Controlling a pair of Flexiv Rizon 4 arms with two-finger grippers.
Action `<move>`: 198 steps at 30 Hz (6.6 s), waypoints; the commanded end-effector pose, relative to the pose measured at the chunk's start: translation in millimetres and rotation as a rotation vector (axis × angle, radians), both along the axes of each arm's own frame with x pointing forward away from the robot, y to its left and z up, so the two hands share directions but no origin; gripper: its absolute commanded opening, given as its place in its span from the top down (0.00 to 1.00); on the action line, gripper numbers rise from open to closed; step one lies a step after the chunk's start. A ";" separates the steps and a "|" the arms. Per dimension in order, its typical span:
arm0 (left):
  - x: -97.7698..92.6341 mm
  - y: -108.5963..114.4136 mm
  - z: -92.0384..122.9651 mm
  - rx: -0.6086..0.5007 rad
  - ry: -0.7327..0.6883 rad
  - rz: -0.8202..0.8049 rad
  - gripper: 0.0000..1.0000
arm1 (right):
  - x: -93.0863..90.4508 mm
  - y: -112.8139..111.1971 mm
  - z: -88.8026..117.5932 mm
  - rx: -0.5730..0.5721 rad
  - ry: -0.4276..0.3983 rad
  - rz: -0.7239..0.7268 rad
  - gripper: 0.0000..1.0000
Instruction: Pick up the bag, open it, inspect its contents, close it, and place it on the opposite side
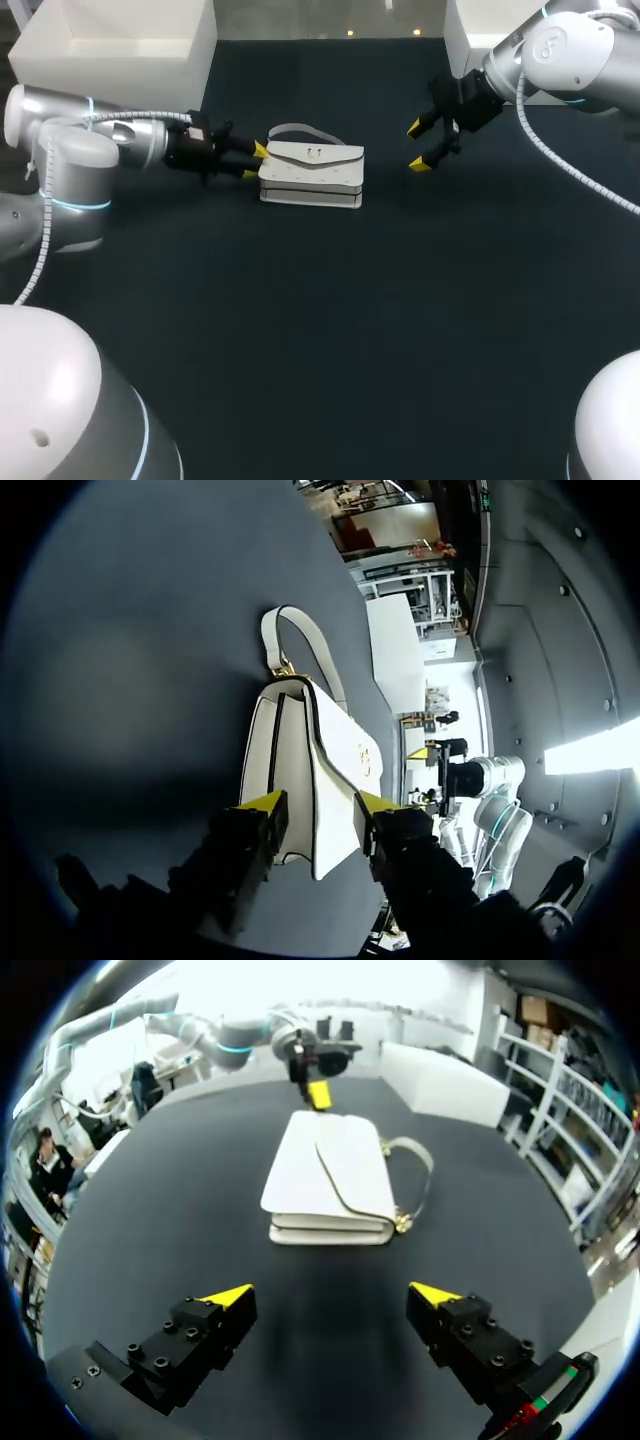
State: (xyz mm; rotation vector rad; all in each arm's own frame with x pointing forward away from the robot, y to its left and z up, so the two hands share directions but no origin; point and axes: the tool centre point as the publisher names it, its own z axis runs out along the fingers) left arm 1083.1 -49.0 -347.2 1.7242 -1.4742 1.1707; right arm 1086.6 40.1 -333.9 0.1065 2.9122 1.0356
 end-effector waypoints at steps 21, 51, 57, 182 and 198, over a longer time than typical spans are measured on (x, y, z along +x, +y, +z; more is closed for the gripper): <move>24.0 -13.2 -7.8 -0.013 0.150 -0.222 0.85 | 1.0 -0.4 -0.2 0.002 0.002 0.003 0.00; 7.6 -43.2 -10.5 -0.052 0.077 -0.109 1.00 | 1.0 -0.4 -0.2 0.002 0.002 0.003 0.00; 6.5 -46.8 -9.7 -0.054 0.064 -0.088 1.00 | 1.0 -0.4 -0.2 0.002 0.002 0.003 0.00; -6.6 20.6 113.3 0.916 -0.927 -1.045 0.00 | -26.3 54.0 32.9 -0.660 -0.367 -0.335 0.00; 4.5 3.6 102.8 0.649 -1.302 -1.138 0.00 | -39.3 60.2 25.2 -0.606 -0.519 -0.358 0.00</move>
